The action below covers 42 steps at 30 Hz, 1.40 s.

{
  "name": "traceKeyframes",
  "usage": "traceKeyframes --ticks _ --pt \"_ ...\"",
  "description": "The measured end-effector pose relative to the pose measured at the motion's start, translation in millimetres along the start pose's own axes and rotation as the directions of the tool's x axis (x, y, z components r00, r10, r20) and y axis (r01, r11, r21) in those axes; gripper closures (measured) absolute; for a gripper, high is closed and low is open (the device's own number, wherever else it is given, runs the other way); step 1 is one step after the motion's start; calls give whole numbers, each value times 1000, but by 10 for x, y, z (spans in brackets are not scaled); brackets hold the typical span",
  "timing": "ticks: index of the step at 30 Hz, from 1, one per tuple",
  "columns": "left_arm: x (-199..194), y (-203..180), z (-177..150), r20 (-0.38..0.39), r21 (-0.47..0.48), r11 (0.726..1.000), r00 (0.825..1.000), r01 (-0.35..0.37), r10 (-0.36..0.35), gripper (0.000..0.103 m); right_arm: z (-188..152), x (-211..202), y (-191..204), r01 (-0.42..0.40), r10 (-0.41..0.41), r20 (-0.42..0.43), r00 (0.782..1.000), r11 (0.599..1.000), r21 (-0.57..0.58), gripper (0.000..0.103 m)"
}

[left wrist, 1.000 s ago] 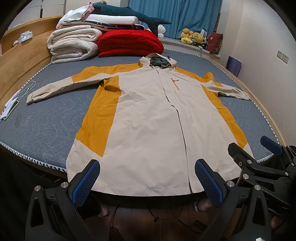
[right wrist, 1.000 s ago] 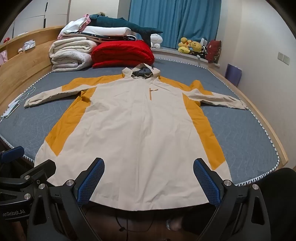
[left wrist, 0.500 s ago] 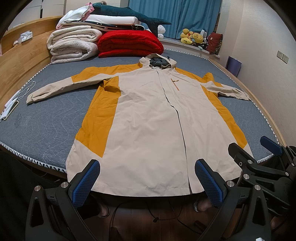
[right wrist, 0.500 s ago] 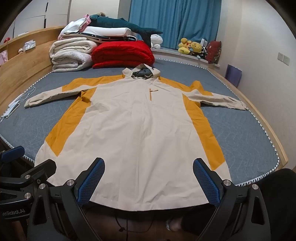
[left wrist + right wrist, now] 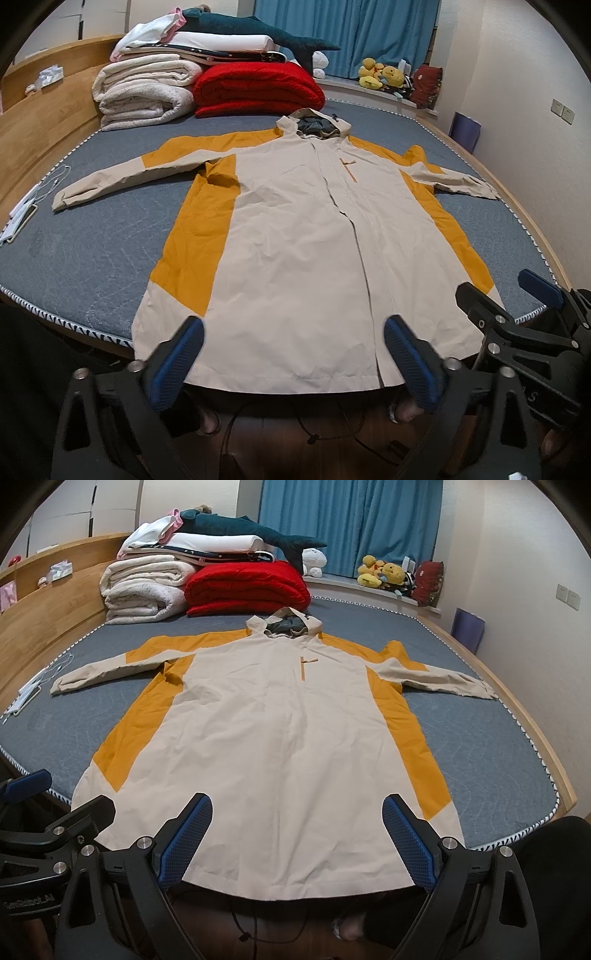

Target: Fold large clothes

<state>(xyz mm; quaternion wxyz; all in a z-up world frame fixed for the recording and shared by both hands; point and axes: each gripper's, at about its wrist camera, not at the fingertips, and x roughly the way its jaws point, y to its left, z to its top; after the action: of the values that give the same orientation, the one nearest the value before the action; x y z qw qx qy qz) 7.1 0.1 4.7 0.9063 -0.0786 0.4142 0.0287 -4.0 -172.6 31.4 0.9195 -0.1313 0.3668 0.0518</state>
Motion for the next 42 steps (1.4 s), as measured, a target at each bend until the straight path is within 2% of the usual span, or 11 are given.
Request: traceKeyframes --ticks 1,4,6,10,14,16,19,21,26,36,42 --pt "-14 -28 -19 -5 6 1000 1000 9 -9 40 9 -3 -1 -1 1 1 1000 1000 4 10" --pt "-44 -60 40 5 26 1000 1000 10 -10 60 39 3 -2 -8 8 5 1000 1000 23 10" --pt "-71 -68 99 10 29 999 1000 13 -13 67 40 18 2 -13 13 11 1000 999 41 10" --pt "-210 -53 185 37 -31 996 995 89 -88 70 102 26 -66 -33 31 31 999 997 69 15" --pt "-336 -126 274 132 21 995 986 102 -104 72 122 38 -77 -59 53 75 996 995 81 21" --pt "-362 -143 299 180 60 991 975 121 -130 80 156 37 -102 -64 55 103 993 995 83 24" --pt "-253 -112 378 141 73 987 978 143 -153 89 163 106 -164 -98 86 119 989 990 104 34" --pt "-238 -50 476 140 51 982 972 183 -188 90 219 174 -222 -108 96 111 989 989 103 40" --pt "-207 63 873 174 71 981 966 180 -189 92 587 283 -397 -86 72 144 987 992 94 41" --pt "344 633 1966 240 56 997 968 57 -69 92 1494 1018 -611 -22 11 115 993 995 98 41" --pt "1057 1199 2450 169 -48 999 985 -26 34 92 1870 1504 -582 -4 -5 100 995 996 94 41"
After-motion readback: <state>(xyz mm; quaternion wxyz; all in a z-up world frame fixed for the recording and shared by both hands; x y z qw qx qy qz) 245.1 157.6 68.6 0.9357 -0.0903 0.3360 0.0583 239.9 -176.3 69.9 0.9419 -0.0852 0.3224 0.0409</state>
